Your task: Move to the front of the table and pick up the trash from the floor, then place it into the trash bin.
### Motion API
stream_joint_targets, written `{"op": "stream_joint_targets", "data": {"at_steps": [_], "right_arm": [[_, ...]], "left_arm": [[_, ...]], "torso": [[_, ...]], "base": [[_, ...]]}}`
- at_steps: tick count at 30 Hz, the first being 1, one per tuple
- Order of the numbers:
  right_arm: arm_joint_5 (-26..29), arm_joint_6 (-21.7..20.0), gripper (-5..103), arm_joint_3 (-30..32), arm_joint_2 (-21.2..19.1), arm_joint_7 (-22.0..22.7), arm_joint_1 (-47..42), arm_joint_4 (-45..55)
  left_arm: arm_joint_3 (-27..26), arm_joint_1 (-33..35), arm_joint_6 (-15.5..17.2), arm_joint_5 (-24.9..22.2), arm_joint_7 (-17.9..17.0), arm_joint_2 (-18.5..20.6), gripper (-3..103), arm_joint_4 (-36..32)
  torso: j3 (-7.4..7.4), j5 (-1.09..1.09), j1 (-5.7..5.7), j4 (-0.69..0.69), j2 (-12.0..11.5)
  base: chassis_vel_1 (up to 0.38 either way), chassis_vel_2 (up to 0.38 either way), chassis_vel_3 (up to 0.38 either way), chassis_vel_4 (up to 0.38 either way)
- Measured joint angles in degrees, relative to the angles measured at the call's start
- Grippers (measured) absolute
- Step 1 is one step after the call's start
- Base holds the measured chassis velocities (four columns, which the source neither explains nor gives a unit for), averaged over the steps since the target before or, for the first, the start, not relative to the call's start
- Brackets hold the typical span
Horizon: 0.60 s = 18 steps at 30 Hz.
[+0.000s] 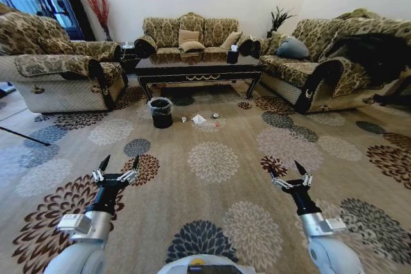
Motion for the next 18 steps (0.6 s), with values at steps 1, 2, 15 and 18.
{"op": "stream_joint_targets", "data": {"at_steps": [1, 2, 15, 18], "right_arm": [[0.00, 0.00, 100, 0.00, 0.00, 0.00, 0.00, 0.00], [0.00, 0.06, 100, 0.00, 0.01, 0.01, -0.06, 0.00], [7.11, 6.87, 100, 0.36, 0.42, -2.25, 0.09, -1.43], [7.11, 7.58, 100, 0.32, 0.48, -2.40, 0.53, -1.73]], "left_arm": [[0.00, 0.00, 0.00, 0.00, 0.00, 0.00, 100, 0.00], [0.09, 0.00, -0.10, 0.11, 0.02, -0.02, 100, 0.16], [1.82, -0.53, -3.97, 3.73, 0.33, -0.61, 100, 6.12], [2.08, -0.92, -5.89, 4.00, 0.20, -0.72, 100, 7.75]], "torso": [[0.00, 0.00, 0.00, 0.00, 0.00], [-0.25, 0.00, -0.03, 0.00, -0.28], [-2.58, 0.00, -0.29, 0.00, -3.00], [-2.88, 0.00, -0.30, 0.00, -3.28]], "base": [[0.000, 0.000, 0.000, 0.000], [0.000, 0.000, 0.000, 0.000], [0.000, 0.000, 0.000, 0.000], [0.000, 0.000, 0.000, 0.000]]}}
